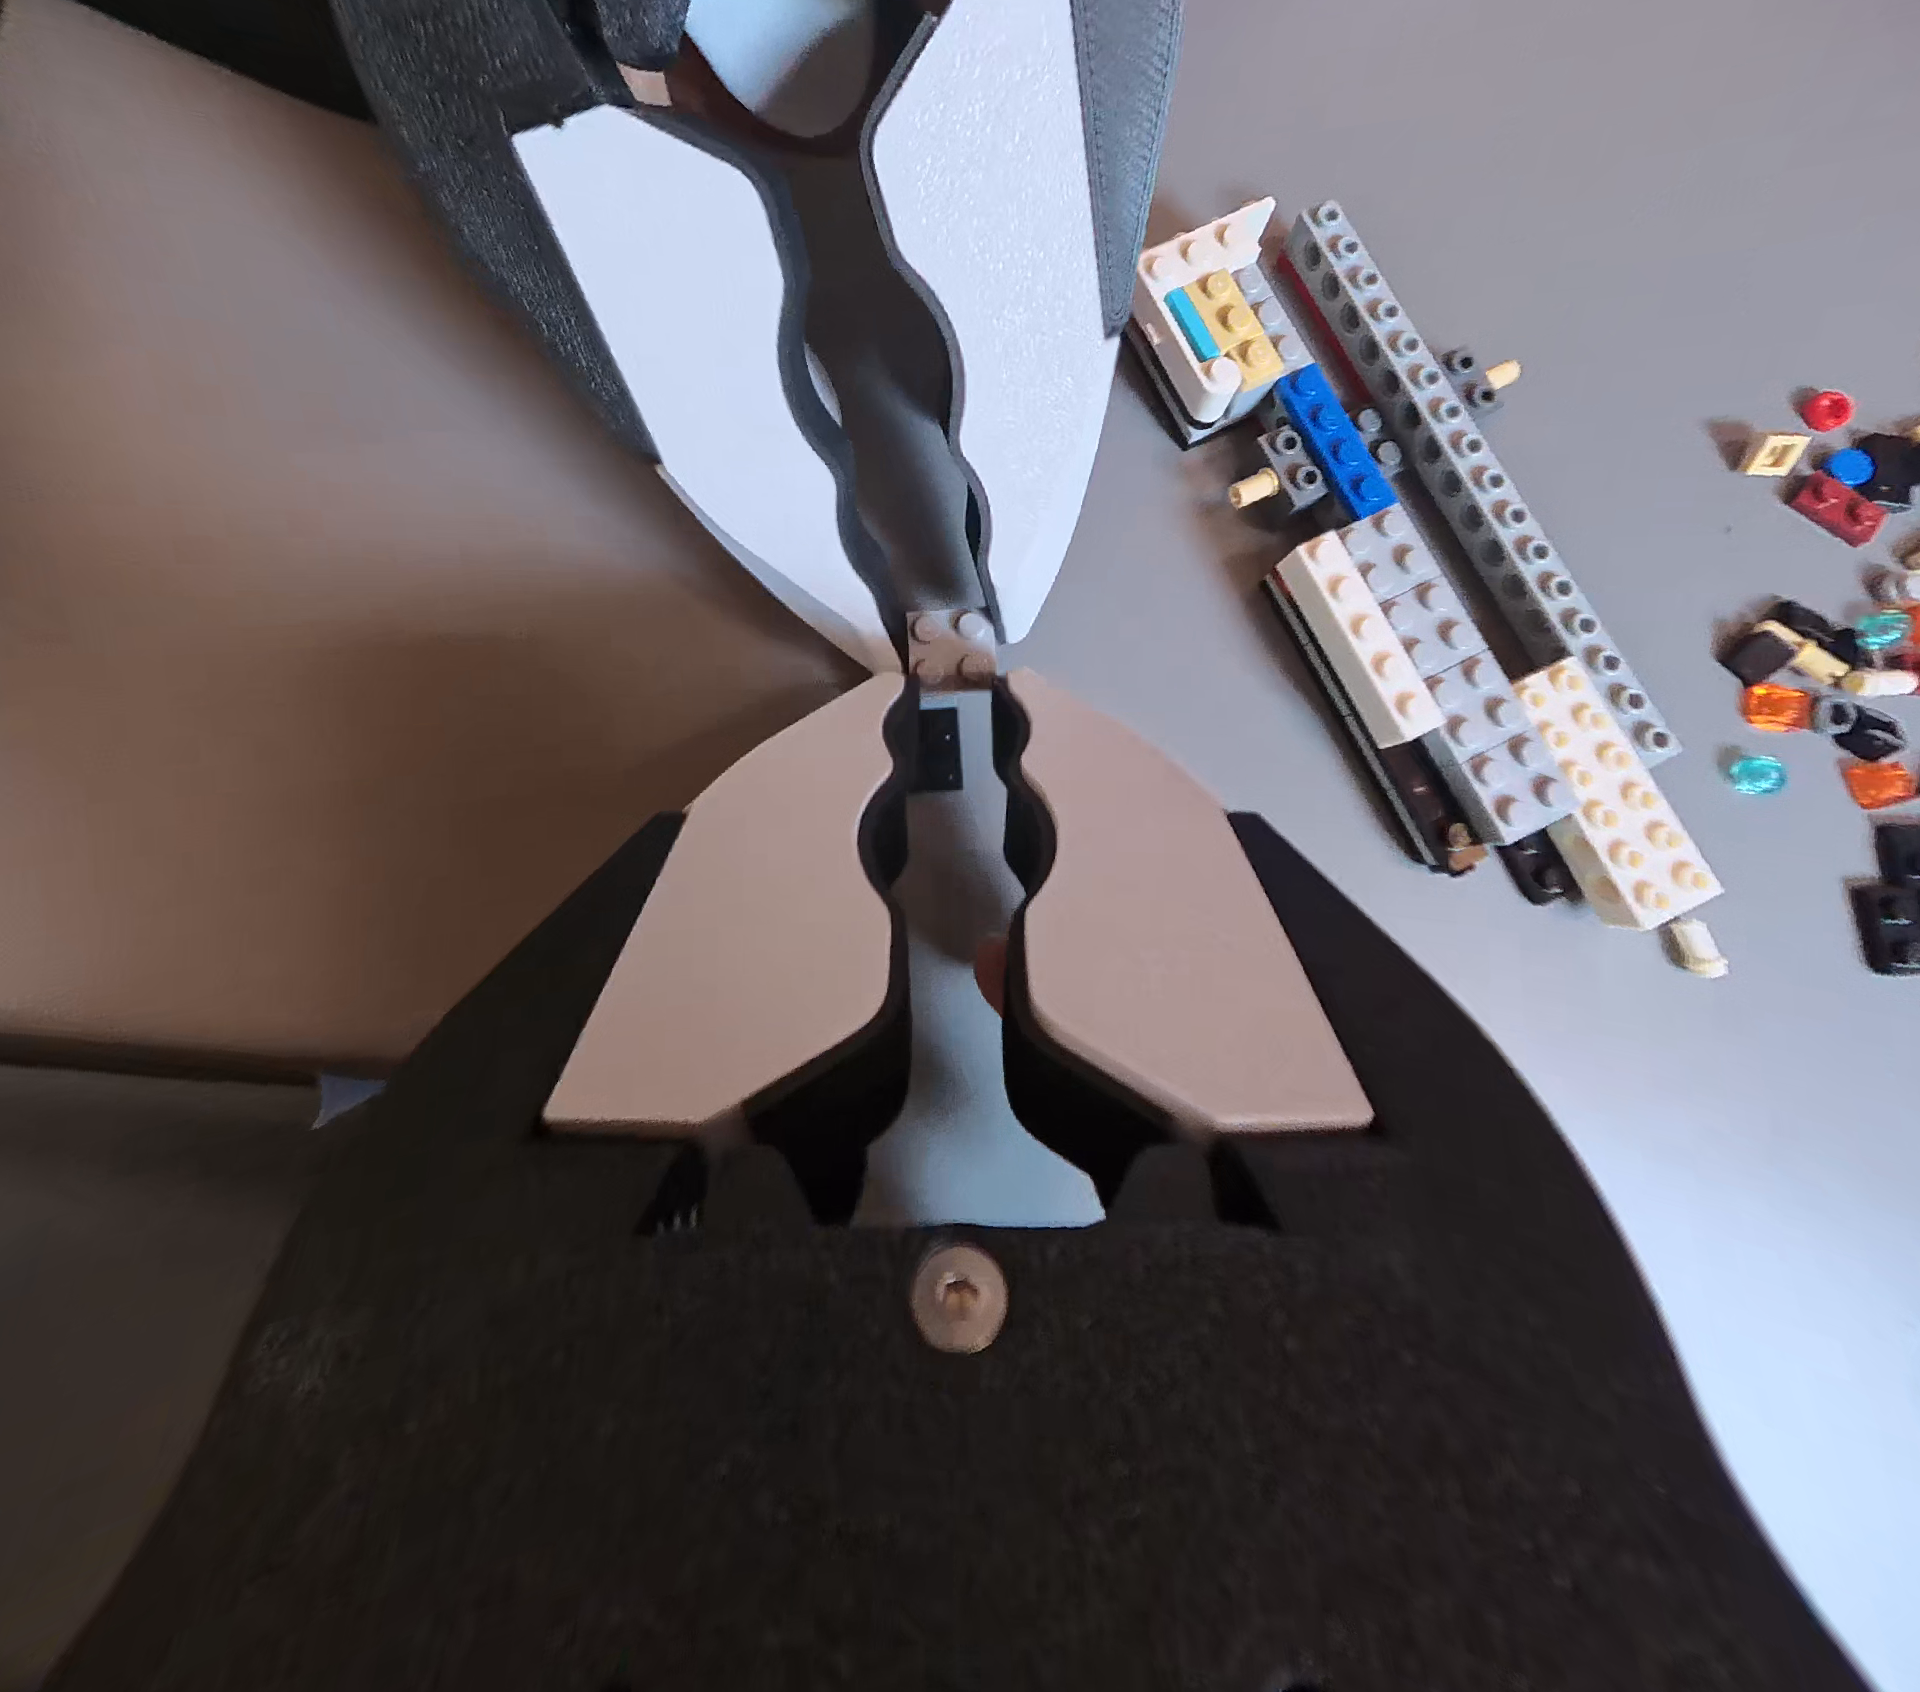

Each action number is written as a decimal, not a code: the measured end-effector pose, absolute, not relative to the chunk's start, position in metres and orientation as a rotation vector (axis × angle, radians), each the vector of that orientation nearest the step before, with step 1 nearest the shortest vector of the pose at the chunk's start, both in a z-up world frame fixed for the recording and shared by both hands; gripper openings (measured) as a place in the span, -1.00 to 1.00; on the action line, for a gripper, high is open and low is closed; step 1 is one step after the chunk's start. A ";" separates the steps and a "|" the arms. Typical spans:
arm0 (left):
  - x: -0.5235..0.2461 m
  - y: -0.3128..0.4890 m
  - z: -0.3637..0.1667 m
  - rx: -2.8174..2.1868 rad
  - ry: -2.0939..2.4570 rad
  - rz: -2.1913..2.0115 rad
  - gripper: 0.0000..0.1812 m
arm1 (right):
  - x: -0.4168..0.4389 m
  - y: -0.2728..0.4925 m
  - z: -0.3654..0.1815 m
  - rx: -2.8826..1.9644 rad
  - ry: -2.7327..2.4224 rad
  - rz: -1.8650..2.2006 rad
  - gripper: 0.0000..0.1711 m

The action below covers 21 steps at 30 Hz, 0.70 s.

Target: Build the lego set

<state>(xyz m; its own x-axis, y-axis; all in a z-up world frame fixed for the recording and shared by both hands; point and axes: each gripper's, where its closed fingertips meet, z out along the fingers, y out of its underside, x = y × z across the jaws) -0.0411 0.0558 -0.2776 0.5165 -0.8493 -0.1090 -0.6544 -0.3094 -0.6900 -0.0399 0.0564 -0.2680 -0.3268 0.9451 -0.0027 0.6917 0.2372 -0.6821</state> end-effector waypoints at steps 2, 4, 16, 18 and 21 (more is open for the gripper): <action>-0.041 0.056 -0.278 -2.066 1.223 -0.367 -0.80 | -0.040 0.056 -0.268 -1.508 -2.119 0.819 -0.85; -0.041 0.056 -0.278 -2.073 1.229 -0.376 -0.80 | -0.040 0.056 -0.269 -1.494 -2.140 0.796 -0.85; -0.040 0.056 -0.278 -2.084 1.256 -0.415 -0.80 | -0.042 0.055 -0.271 -1.509 -2.303 0.751 -0.83; -0.040 0.056 -0.279 -2.082 1.262 -0.409 -0.79 | -0.041 0.054 -0.272 -1.546 -2.336 0.743 -0.83; -0.040 0.056 -0.279 -2.086 1.271 -0.413 -0.79 | -0.041 0.053 -0.273 -1.573 -2.381 0.691 -0.83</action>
